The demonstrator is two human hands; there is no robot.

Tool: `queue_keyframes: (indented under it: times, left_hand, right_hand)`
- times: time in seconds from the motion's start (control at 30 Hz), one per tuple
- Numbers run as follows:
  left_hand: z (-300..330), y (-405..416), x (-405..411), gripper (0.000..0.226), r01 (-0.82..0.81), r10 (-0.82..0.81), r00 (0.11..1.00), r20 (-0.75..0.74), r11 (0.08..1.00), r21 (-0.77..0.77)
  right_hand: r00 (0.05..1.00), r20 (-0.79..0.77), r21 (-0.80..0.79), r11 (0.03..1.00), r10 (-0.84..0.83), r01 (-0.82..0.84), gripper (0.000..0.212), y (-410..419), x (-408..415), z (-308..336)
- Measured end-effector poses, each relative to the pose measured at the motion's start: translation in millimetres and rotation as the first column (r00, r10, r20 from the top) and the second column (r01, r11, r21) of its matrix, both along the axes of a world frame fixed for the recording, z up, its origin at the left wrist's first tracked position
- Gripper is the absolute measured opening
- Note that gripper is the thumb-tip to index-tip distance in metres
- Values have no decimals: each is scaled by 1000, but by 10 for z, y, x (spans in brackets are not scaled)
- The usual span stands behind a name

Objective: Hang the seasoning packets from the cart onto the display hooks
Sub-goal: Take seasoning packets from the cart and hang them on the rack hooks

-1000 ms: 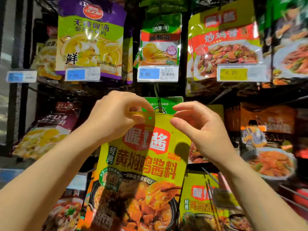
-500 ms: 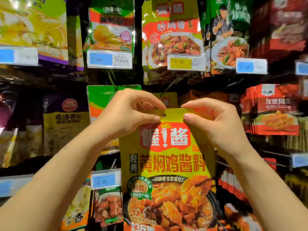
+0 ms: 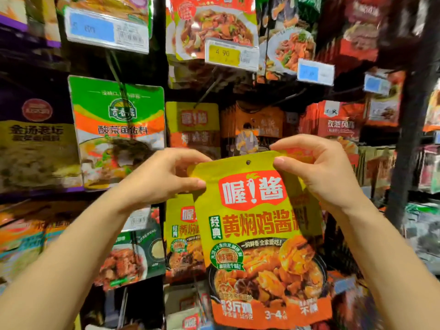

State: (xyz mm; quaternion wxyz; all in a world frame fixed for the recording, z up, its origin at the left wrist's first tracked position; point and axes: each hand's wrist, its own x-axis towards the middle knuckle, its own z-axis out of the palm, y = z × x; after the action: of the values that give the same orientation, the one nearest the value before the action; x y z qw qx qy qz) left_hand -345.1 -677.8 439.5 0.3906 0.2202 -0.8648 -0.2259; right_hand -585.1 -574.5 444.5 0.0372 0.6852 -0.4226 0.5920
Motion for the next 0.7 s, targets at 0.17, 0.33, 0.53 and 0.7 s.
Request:
queue_keyframes:
  times: [0.17, 0.33, 0.53, 0.7]
  left_hand:
    - [-329, 59, -115, 21, -56, 62, 993, -100, 997, 61]
    - [-304, 142, -171, 27, -71, 85, 972, -220, 995, 70]
    - [16, 265, -329, 18, 12, 1, 964, -268, 999, 49]
    - [127, 261, -463, 31, 4, -27, 953, -300, 997, -77]
  right_hand:
    - [999, 29, 70, 997, 21, -23, 28, 67, -96, -159]
    - [997, 76, 106, 994, 5, -13, 30, 120, -158, -242]
    - [976, 212, 58, 997, -52, 41, 25, 218, -276, -154]
    - [974, 195, 22, 993, -116, 114, 27, 342, -388, 40]
